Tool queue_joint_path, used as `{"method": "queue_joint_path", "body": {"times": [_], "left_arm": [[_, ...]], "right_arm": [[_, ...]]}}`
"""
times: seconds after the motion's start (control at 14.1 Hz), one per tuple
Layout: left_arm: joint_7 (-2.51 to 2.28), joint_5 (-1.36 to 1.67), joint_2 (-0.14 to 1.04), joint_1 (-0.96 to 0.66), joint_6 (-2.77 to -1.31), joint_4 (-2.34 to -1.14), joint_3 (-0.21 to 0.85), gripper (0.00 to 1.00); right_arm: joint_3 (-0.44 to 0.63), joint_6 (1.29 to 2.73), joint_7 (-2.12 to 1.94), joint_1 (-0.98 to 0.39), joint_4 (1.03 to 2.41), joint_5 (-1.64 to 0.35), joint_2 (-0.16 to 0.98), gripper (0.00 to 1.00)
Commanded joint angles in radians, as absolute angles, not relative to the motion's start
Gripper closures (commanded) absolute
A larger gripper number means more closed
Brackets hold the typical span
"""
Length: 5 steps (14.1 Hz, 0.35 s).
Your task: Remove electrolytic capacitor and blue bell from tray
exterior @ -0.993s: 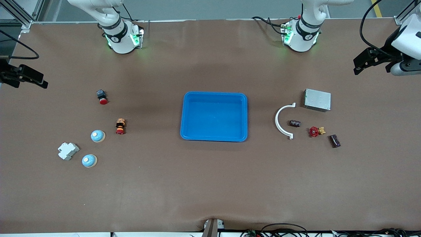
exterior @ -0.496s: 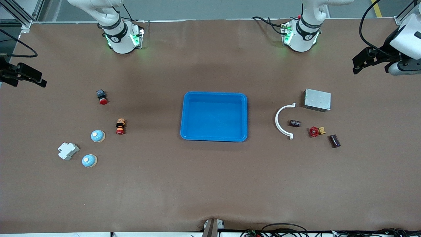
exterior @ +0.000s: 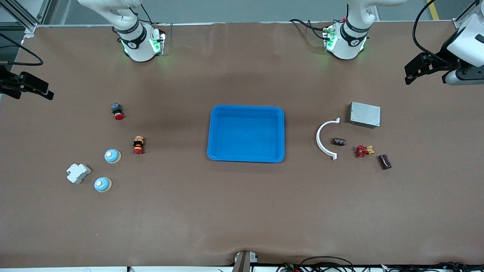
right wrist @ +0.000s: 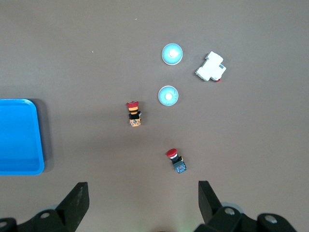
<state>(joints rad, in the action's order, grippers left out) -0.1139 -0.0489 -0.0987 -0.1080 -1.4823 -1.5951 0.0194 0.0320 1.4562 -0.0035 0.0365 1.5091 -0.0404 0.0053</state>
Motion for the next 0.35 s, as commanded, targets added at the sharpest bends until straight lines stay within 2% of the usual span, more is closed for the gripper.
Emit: {"method": "queue_joint_path", "body": {"times": [0.0, 0.28], "left_arm": [[-0.090, -0.034, -0.109, -0.107, -1.473, -1.582, 0.017, 0.00], [-0.094, -0.034, -0.109, -0.110, -1.473, -1.582, 0.018, 0.00]], "right_arm": [[0.023, 1.439, 0.009, 0.044, 1.514, -0.041, -0.015, 0.00], [0.025, 1.436, 0.008, 0.045, 1.514, -0.041, -0.015, 0.00]]}}
